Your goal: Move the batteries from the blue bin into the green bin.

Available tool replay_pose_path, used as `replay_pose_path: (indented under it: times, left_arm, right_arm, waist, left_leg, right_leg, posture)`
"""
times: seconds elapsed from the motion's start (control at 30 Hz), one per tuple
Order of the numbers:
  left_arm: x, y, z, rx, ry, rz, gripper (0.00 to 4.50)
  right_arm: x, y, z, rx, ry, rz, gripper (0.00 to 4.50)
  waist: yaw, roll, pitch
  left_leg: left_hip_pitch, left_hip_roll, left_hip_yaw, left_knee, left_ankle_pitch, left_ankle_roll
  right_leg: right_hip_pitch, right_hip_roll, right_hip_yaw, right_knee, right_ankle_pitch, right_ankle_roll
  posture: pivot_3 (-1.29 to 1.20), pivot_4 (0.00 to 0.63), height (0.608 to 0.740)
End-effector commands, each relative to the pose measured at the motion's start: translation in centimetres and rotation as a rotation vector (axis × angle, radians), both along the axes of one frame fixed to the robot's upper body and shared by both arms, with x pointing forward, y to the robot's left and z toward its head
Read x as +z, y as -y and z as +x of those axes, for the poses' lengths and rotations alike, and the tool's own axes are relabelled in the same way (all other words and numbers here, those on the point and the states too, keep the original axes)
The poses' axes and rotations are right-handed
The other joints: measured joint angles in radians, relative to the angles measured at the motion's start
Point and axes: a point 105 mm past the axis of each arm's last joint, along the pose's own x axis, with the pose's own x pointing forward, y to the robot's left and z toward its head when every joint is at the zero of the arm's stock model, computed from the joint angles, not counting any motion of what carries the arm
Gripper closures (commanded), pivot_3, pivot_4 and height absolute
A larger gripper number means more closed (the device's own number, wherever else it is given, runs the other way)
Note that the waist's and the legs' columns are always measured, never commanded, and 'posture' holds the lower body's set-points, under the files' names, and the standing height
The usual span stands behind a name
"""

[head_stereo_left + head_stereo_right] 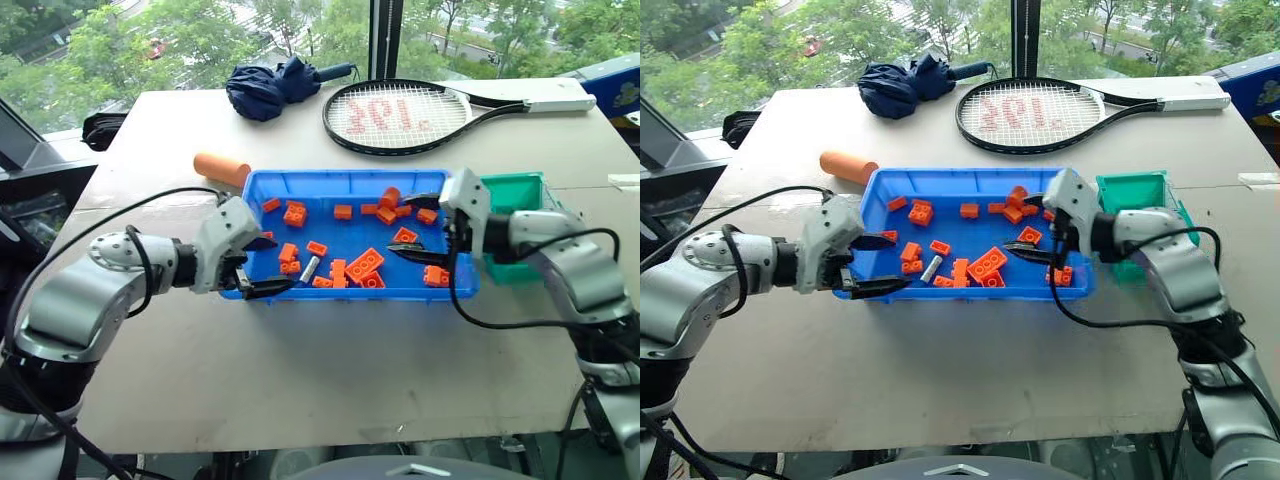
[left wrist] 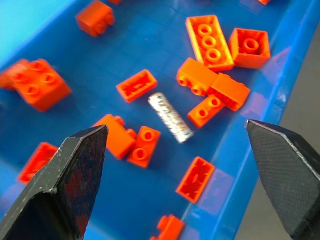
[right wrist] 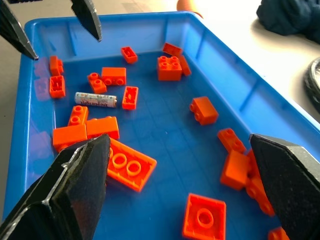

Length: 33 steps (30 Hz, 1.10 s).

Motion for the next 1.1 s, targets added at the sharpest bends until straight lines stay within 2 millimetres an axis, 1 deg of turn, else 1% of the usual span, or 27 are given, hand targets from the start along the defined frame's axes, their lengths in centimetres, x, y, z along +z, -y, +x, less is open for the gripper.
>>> replay_pose_path:
  times: [0.03, 0.1, 0.17, 0.3, 0.37, 0.43, 0.47, 0.53, 0.57, 0.6, 0.67, 0.73, 0.77, 0.87, 0.93, 1.1]
  left_arm:
    - [-0.5, 0.0, 1.6, 0.033, -0.033, 0.04, 0.0]
    - [-1.0, 0.6, 2.2, 0.008, -0.065, 0.06, 0.0]
    - [-1.4, 1.0, 3.0, -0.005, -0.08, 0.082, 0.0]
    - [-2.4, 1.9, 4.6, -0.027, -0.103, 0.123, 0.0]
    - [-2.7, 2.5, 5.5, -0.033, -0.111, 0.126, 0.0]
    - [-3.0, 2.9, 5.8, -0.05, -0.128, 0.13, 0.54]
    - [-3.2, 3.0, 5.9, -0.06, -0.136, 0.142, 0.9]
    - [-3.4, 3.1, 5.9, -0.076, -0.147, 0.165, 1.77]
    - [-3.5, 3.2, 5.9, -0.083, -0.155, 0.169, 2.34]
    - [-3.5, 3.3, 5.8, -0.091, -0.162, 0.169, 2.48]
    - [-3.5, 3.5, 5.4, -0.118, -0.179, 0.169, 3.32]
    - [-3.5, 3.7, 4.9, -0.144, -0.196, 0.172, 4.26]
    - [-3.5, 3.7, 4.7, -0.153, -0.201, 0.175, 4.45]
    - [-3.4, 3.5, 4.4, -0.157, -0.202, 0.182, 4.45]
    - [-3.3, 3.0, 4.5, -0.153, -0.192, 0.202, 4.45]
    - [-2.4, 2.3, 4.5, -0.14, -0.163, 0.194, 4.45]
  right_arm:
    - [1.6, 1.3, -2.8, 0.002, 0.061, 0.03, 0.04]
    - [0.6, 2.6, -3.8, -0.05, 0.044, -0.004, 0.04]
    - [-0.1, 3.3, -4.6, -0.09, 0.029, -0.02, 0.04]
    - [-0.3, 3.9, -5.4, -0.156, 0.031, -0.01, 0.04]
    - [-0.2, 3.9, -5.7, -0.18, 0.031, 0.01, 0.04]
    - [-0.3, 3.9, -6.0, -0.197, 0.028, 0.02, 0.0]
    - [-0.4, 3.9, -6.2, -0.206, 0.026, 0.018, 0.0]
    - [-0.7, 4.0, -6.6, -0.22, 0.017, 0.016, 0.0]
    - [-0.7, 4.1, -6.8, -0.228, 0.011, 0.019, 0.0]
    - [-0.8, 4.1, -7.0, -0.232, 0.006, 0.022, 0.0]
    - [-1.0, 4.3, -7.5, -0.239, -0.005, 0.018, 0.0]
    - [-1.3, 4.7, -7.9, -0.246, -0.016, 0.012, 0.0]
    - [-1.4, 4.8, -8.1, -0.244, -0.021, 0.009, 0.0]
    - [-1.6, 4.9, -8.7, -0.224, -0.033, 0.012, 0.0]
    - [-1.3, 4.7, -8.9, -0.198, -0.025, 0.029, 0.0]
    - [-0.9, 4.6, -8.4, -0.161, -0.007, 0.041, 0.0]
  waist:
    - [-0.003, 0.0, 0.0]
    - [0.002, 0.0, 0.0]
    - [-0.002, -0.001, 0.0]
    - [-0.003, -0.001, 0.0]
    - [0.001, -0.001, 0.0]
    - [0.002, -0.002, 0.0]
    - [0.003, -0.002, 0.0]
    - [0.003, -0.002, -0.001]
    - [0.003, -0.002, -0.001]
    - [0.003, -0.002, -0.001]
    - [0.003, -0.002, -0.001]
    - [0.003, -0.003, -0.001]
    - [0.003, -0.003, -0.001]
    - [0.003, -0.003, -0.001]
    - [0.003, -0.003, -0.001]
    - [0.001, -0.003, -0.001]
  left_leg:
    - [0.0, 0.0, 0.0, 0.0, 0.0, 0.0]
    - [0.001, 0.001, 0.0, 0.0, 0.0, 0.0]
    - [0.001, 0.001, 0.001, 0.0, 0.0, 0.0]
    - [0.001, 0.0, 0.002, 0.002, 0.0, 0.0]
    - [0.001, 0.0, 0.001, 0.002, 0.0, 0.0]
    - [0.001, 0.0, 0.001, 0.003, 0.0, 0.0]
    - [0.0, 0.0, 0.001, 0.003, 0.0, 0.0]
    - [0.0, 0.0, 0.001, 0.003, 0.0, 0.0]
    - [0.0, 0.0, 0.001, 0.003, 0.0, 0.0]
    - [0.0, 0.0, 0.001, 0.003, 0.0, 0.0]
    - [0.0, 0.0, 0.001, 0.004, 0.0, 0.0]
    - [0.0, 0.0, 0.001, 0.004, 0.0, 0.0]
    - [0.0, 0.0, 0.001, 0.004, 0.0, 0.0]
    - [0.0, 0.0, 0.0, 0.005, 0.0, 0.0]
    - [0.0, 0.0, 0.0, 0.006, 0.0, 0.0]
    - [0.0, 0.0, 0.0, 0.006, 0.0, 0.0]
  right_leg:
    - [0.0, 0.0, 0.0, 0.0, 0.0, 0.0]
    - [0.0, 0.001, 0.0, 0.001, 0.0, 0.0]
    - [0.0, 0.001, 0.0, 0.001, 0.0, 0.0]
    - [0.001, 0.001, 0.001, 0.001, 0.0, 0.0]
    - [0.001, 0.001, 0.0, 0.002, 0.0, 0.0]
    - [0.001, 0.001, 0.0, 0.002, 0.0, 0.0]
    - [0.001, 0.001, 0.0, 0.002, 0.0, 0.0]
    - [0.001, 0.001, 0.0, 0.001, 0.0, 0.0]
    - [0.001, 0.001, 0.0, 0.002, 0.0, 0.0]
    - [0.001, 0.001, 0.0, 0.001, 0.0, 0.0]
    - [0.001, 0.001, 0.0, 0.002, 0.0, 0.0]
    - [0.001, 0.001, 0.0, 0.002, 0.0, 0.0]
    - [0.001, 0.001, 0.0, 0.002, 0.0, 0.0]
    - [0.002, 0.001, 0.0, 0.002, 0.0, 0.0]
    - [0.002, 0.001, 0.0, 0.002, 0.0, 0.0]
    - [0.002, 0.001, 0.0, 0.002, 0.0, 0.0]
  posture:
    - [0.0, 0.15, 0.74]
    - [0.0, 0.15, 0.74]
    - [0.0, 0.15, 0.74]
    - [0.0, 0.15, 0.74]
    - [0.0, 0.15, 0.74]
    - [0.0, 0.15, 0.74]
    - [0.0, 0.15, 0.74]
    - [0.0, 0.15, 0.74]
    - [0.0, 0.15, 0.74]
    - [0.0, 0.15, 0.74]
    - [0.0, 0.15, 0.74]
    - [0.0, 0.15, 0.74]
    - [0.0, 0.15, 0.74]
    - [0.0, 0.15, 0.74]
    - [0.0, 0.15, 0.74]
    - [0.0, 0.15, 0.74]
